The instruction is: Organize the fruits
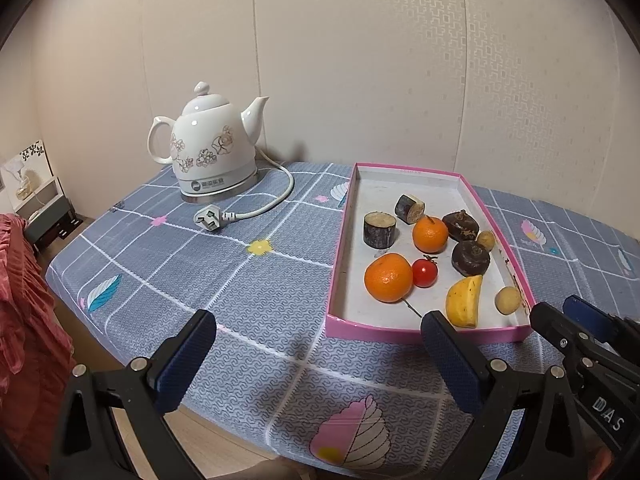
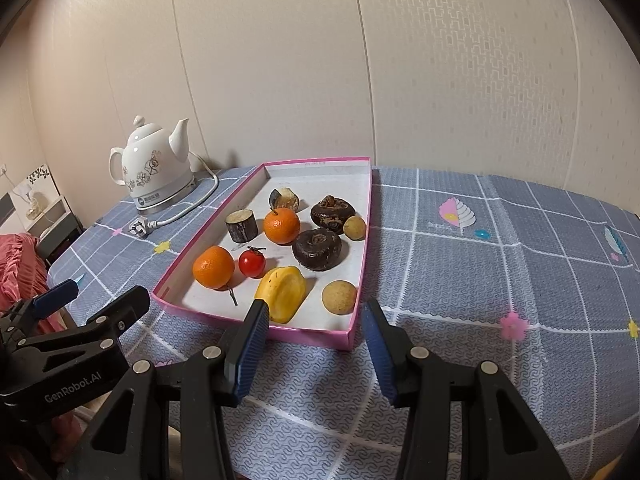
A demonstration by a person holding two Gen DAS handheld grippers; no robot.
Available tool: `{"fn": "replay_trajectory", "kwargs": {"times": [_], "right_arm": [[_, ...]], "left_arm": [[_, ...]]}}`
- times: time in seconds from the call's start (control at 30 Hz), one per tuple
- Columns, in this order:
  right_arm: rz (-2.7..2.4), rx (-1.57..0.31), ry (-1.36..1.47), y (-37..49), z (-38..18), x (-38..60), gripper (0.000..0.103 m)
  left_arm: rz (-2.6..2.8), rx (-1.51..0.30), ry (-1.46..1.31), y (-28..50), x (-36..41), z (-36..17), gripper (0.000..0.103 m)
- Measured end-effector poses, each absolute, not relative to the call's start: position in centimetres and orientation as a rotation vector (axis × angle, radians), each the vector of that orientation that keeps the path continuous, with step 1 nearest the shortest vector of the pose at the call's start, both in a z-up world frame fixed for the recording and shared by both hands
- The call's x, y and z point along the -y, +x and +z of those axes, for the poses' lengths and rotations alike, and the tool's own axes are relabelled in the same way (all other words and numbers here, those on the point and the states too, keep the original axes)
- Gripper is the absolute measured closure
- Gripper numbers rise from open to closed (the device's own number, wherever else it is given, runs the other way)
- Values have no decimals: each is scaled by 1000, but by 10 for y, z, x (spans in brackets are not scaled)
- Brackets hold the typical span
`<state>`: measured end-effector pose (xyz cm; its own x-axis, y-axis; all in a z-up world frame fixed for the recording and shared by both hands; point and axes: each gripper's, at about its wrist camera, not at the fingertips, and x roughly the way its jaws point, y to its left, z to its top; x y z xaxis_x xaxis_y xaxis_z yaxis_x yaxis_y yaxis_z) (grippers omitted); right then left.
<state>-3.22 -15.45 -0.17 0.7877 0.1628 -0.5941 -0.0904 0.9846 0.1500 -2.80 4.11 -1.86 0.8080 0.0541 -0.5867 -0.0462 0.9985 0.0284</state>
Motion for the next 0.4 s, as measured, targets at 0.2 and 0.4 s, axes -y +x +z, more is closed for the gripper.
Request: {"fn": "replay_trajectory", "kwargs": {"times": [0.2, 0.4], "right_arm": [[134, -650, 117, -32, -1, 155, 54], [131, -648, 126, -32, -1, 157, 54]], "left_arm": [[51, -641, 12, -27, -41, -20, 0], [55, -646, 7, -26, -41, -20, 0]]}}
